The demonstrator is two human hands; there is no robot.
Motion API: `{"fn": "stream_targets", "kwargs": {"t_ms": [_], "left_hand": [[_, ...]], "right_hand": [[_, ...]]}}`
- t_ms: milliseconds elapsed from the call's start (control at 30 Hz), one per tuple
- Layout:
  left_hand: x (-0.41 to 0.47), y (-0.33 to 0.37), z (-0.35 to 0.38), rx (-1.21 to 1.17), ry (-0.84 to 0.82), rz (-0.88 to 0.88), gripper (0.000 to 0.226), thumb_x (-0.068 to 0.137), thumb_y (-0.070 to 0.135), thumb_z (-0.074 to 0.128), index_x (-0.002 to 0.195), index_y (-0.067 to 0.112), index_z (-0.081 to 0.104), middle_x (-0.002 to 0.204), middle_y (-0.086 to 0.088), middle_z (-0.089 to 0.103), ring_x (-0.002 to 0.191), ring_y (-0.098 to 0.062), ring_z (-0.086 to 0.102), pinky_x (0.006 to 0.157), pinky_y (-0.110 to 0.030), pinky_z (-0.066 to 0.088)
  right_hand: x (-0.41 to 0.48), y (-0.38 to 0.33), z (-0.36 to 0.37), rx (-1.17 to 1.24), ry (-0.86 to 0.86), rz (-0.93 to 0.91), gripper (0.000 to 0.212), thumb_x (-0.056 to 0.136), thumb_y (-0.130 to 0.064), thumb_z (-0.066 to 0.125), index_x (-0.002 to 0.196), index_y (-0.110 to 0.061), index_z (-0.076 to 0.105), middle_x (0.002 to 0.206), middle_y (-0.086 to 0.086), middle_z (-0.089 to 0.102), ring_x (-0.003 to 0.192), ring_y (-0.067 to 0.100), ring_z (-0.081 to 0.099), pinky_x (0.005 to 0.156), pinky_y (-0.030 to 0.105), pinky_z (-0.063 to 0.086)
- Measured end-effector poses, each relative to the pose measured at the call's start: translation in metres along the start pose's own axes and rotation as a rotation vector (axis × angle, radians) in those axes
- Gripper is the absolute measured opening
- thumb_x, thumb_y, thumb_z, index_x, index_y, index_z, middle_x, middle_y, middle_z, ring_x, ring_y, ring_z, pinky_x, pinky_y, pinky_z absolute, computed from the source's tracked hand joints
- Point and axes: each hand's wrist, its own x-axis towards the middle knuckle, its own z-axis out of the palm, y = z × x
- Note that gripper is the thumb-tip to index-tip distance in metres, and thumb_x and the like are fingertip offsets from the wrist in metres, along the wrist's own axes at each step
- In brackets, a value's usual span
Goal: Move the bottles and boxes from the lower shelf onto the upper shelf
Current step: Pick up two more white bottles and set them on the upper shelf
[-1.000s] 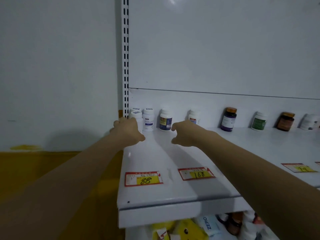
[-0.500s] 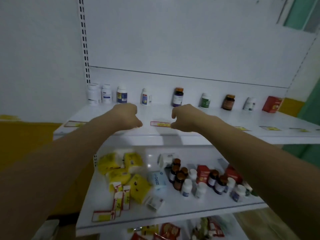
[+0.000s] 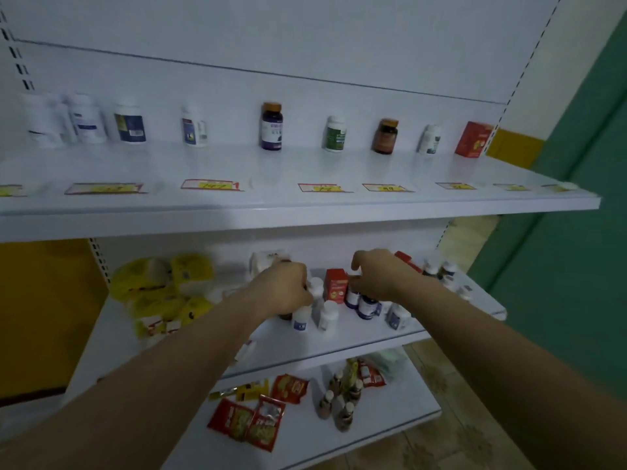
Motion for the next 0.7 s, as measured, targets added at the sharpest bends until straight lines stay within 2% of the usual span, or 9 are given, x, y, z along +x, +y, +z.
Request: {"fn": "stream_targets", "kwargs": {"t_ms": [133,233,300,433,567,633,700], "left_hand": [[0.047,-0.027,0.034,-0.040,-0.072,-0.043,0.023,0.086,0.017,0.060,0.109,0.012,0.057,0.114,-0.007,0.058,0.107,-0.025,0.057,0.092,-0.032,0.048],[0.080,-0.047,0.055,-0.032,-0.089,-0.084,0.027,0.086,0.017,0.060,0.111,0.011,0.057,0.113,-0.007,0.059,0.107,-0.026,0.058,0.095,-0.035,0.048],[0.099,-0.057,0.070,-0.037,-0.093,-0.109,0.030,0.086,0.016,0.059,0.115,0.009,0.055,0.117,-0.009,0.058,0.108,-0.028,0.057,0.096,-0.038,0.047],[0.135,-0.072,0.100,-0.029,-0.043,-0.141,0.029,0.088,0.015,0.055,0.116,0.007,0.053,0.117,-0.013,0.059,0.106,-0.030,0.057,0.093,-0.039,0.047],[0.168,-0.084,0.132,0.011,-0.034,-0.192,0.039,0.086,0.017,0.060,0.122,0.007,0.047,0.119,-0.013,0.057,0.108,-0.031,0.057,0.091,-0.039,0.048],[0.180,-0.085,0.148,0.051,-0.037,-0.188,0.047,0.084,0.020,0.065,0.125,0.010,0.042,0.128,-0.012,0.050,0.114,-0.031,0.054,0.094,-0.040,0.047],[0.190,-0.083,0.162,0.096,-0.047,-0.188,0.059,0.087,0.025,0.063,0.136,0.011,0.035,0.141,-0.011,0.038,0.123,-0.030,0.046,0.100,-0.040,0.043]], "right_hand": [[0.047,0.024,0.040,-0.007,-0.066,-0.006,0.027,0.090,-0.020,0.053,0.114,-0.008,0.053,0.113,0.015,0.061,0.096,0.030,0.060,0.071,0.032,0.046],[0.082,0.039,0.071,0.018,-0.118,0.009,0.039,0.089,-0.021,0.057,0.125,-0.008,0.050,0.123,0.014,0.056,0.108,0.030,0.058,0.086,0.032,0.048],[0.103,0.048,0.089,0.019,-0.146,0.021,0.050,0.087,-0.024,0.059,0.133,-0.009,0.043,0.131,0.015,0.049,0.113,0.031,0.055,0.097,0.039,0.046],[0.140,0.061,0.130,0.087,-0.223,0.009,0.053,0.090,-0.022,0.058,0.137,-0.010,0.038,0.132,0.012,0.051,0.115,0.028,0.055,0.097,0.036,0.047],[0.171,0.067,0.177,0.227,-0.203,0.010,0.069,0.083,-0.028,0.068,0.141,-0.016,0.031,0.137,0.010,0.049,0.123,0.030,0.051,0.102,0.040,0.045],[0.184,0.069,0.195,0.246,-0.194,0.005,0.069,0.084,-0.030,0.068,0.140,-0.018,0.030,0.137,0.009,0.048,0.123,0.030,0.051,0.100,0.039,0.046],[0.192,0.071,0.209,0.248,-0.190,-0.027,0.069,0.085,-0.033,0.065,0.142,-0.019,0.028,0.141,0.010,0.043,0.124,0.031,0.049,0.101,0.041,0.045]]}}
